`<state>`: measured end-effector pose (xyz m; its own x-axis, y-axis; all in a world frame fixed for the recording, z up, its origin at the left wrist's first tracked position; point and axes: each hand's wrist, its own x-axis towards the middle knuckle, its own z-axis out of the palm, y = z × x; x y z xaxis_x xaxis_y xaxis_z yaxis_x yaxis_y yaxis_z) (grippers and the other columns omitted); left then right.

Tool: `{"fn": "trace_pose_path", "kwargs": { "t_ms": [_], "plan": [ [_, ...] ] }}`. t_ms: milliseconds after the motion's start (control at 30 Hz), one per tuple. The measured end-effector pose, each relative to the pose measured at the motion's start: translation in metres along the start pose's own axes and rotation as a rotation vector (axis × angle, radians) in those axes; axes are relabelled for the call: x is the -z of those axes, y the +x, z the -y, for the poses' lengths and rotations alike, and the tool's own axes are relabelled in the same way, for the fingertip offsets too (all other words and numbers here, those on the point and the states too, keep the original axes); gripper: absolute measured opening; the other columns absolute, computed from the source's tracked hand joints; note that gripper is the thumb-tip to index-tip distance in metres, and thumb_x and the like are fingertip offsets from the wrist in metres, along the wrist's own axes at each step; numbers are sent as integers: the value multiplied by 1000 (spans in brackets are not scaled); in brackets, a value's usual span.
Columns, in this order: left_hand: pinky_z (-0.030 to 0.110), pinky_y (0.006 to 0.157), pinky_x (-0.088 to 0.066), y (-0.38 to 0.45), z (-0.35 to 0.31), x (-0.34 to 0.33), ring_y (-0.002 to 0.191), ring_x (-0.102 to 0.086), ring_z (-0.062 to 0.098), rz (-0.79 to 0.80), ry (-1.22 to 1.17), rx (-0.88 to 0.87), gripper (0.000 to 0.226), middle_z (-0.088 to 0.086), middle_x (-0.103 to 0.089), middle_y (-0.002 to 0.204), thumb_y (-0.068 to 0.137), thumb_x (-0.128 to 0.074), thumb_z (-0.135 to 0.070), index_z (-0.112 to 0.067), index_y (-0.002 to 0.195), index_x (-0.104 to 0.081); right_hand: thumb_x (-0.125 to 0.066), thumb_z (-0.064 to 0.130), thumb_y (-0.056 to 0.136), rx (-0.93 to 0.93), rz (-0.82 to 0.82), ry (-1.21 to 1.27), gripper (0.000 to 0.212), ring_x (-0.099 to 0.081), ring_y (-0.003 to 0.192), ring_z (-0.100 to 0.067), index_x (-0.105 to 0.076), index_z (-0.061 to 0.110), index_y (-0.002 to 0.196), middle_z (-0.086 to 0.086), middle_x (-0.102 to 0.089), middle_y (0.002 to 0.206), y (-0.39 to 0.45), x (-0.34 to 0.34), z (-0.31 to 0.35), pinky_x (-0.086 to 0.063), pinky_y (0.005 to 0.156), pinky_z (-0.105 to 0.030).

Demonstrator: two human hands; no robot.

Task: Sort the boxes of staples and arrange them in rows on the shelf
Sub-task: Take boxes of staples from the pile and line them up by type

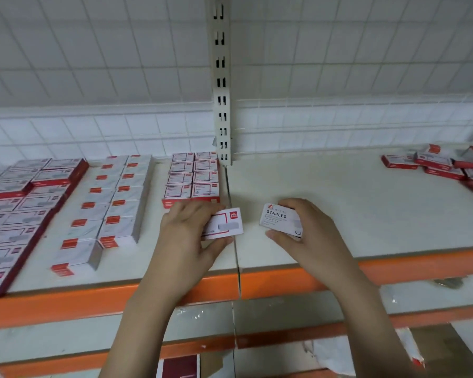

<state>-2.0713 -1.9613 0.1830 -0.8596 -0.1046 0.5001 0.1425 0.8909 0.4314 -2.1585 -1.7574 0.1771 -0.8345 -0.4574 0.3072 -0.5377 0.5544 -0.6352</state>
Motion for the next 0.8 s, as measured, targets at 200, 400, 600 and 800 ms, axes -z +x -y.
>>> {"fn": "trace_pose_path", "kwargs": {
  "t_ms": [200, 400, 600, 800],
  "plan": [
    [36, 81, -44, -3, 23, 13, 96, -54, 26, -39, 81, 73, 44, 1, -65, 105, 70, -65, -35, -14, 110, -64, -71, 18, 79, 44, 53, 19, 38, -49, 100, -6, -50, 22, 110, 9, -54, 106, 19, -12, 13, -38, 76, -7],
    [37, 71, -43, 7, 40, 31, 85, -55, 28, -86, 245, 77, 39, 3, -65, 98, 68, -65, -30, -13, 102, -66, -71, 15, 78, 158, 79, 37, 36, -50, 98, -7, -52, 24, 106, 9, -54, 102, 50, -22, 21, -40, 74, -12],
    [39, 70, -45, 10, 61, 38, 83, -55, 30, -76, 264, 118, 39, 5, -66, 96, 68, -65, -31, -12, 102, -66, -74, 24, 77, 159, 69, -8, 40, -49, 100, -11, -53, 24, 111, 9, -53, 105, 67, -33, 34, -46, 79, -29],
    [35, 70, -42, 4, 90, 53, 83, -57, 30, -46, 230, 104, 39, 4, -65, 94, 69, -64, -36, -13, 100, -67, -73, 27, 78, 129, 55, -42, 42, -48, 100, -7, -53, 25, 115, 14, -50, 104, 65, -59, 55, -38, 76, -13]
  ]
}}
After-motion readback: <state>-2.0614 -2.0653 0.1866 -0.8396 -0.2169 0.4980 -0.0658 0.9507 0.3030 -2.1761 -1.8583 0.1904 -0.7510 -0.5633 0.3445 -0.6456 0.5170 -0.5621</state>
